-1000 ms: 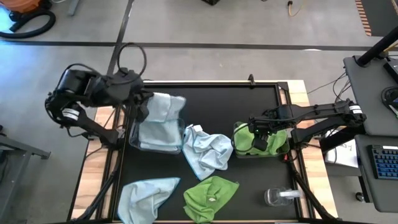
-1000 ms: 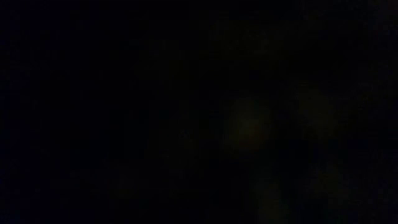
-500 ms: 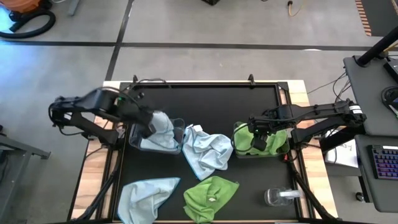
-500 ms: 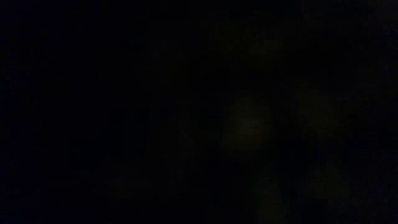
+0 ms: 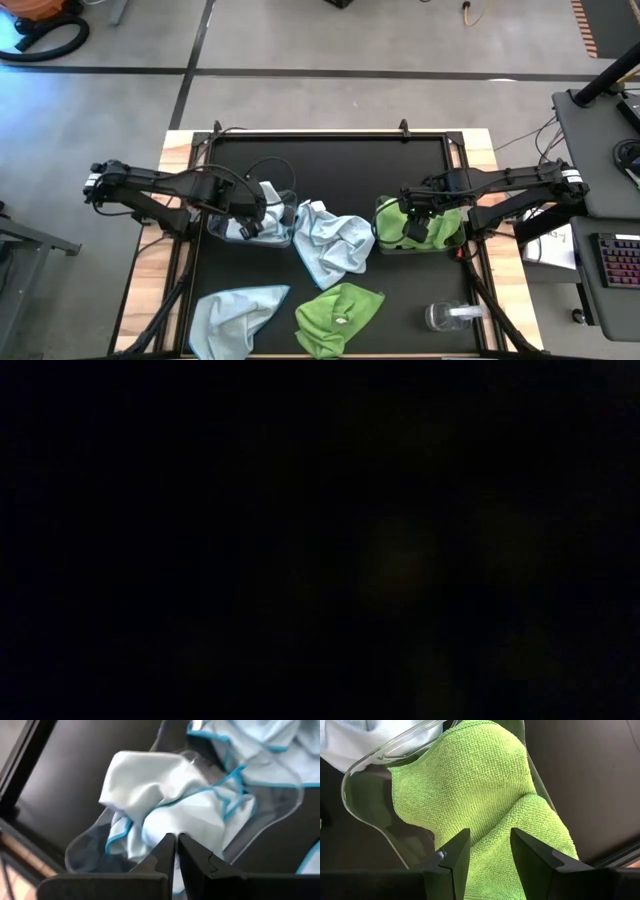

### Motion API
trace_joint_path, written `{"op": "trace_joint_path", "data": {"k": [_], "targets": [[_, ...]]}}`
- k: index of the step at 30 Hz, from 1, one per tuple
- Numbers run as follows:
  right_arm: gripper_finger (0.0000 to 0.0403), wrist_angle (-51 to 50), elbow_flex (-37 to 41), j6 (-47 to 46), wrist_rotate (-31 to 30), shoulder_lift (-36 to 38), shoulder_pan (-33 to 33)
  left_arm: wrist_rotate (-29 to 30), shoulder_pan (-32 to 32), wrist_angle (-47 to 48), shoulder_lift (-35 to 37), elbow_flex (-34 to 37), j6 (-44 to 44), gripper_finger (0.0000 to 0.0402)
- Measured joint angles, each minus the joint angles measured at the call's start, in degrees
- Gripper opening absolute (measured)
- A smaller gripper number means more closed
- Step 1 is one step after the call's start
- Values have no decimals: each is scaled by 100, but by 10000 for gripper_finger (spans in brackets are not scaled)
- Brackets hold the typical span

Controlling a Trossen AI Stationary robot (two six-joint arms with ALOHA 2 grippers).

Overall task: Sort microfiber towel by color & place in baskets
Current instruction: Put the blue towel into the left transparent bin

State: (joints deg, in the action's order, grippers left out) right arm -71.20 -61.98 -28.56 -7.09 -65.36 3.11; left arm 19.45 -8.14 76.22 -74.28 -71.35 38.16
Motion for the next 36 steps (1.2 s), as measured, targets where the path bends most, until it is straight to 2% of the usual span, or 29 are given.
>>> {"op": "trace_joint_path", "data": {"k": [5, 12, 18, 21, 24, 28, 33, 36], "targets": [[137, 25, 0, -8, 0, 1, 0, -70, -2, -101, -4, -146, -185, 38], [137, 63, 0, -144, 0, 1, 0, -225, -2, -68, 2, -871, -820, 82], [137, 119, 0, -139, -2, 2, 0, -143, -2, 82, 2, -1470, -850, 108], [137, 122, 0, -136, -2, 2, 0, -76, -2, 421, 0, -1763, -666, 112], [137, 122, 0, -133, -2, 2, 0, 321, -2, 890, 4, -1983, -208, 112], [137, 122, 0, -93, -3, 2, 0, 495, 0, 1227, 4, -2061, 257, 113], [137, 125, 0, -79, -4, 2, 0, 88, -3, 746, 0, -2048, -182, 113], [137, 126, 0, -79, -4, 2, 0, 283, -5, 672, 0, -2055, -296, 113]]}}
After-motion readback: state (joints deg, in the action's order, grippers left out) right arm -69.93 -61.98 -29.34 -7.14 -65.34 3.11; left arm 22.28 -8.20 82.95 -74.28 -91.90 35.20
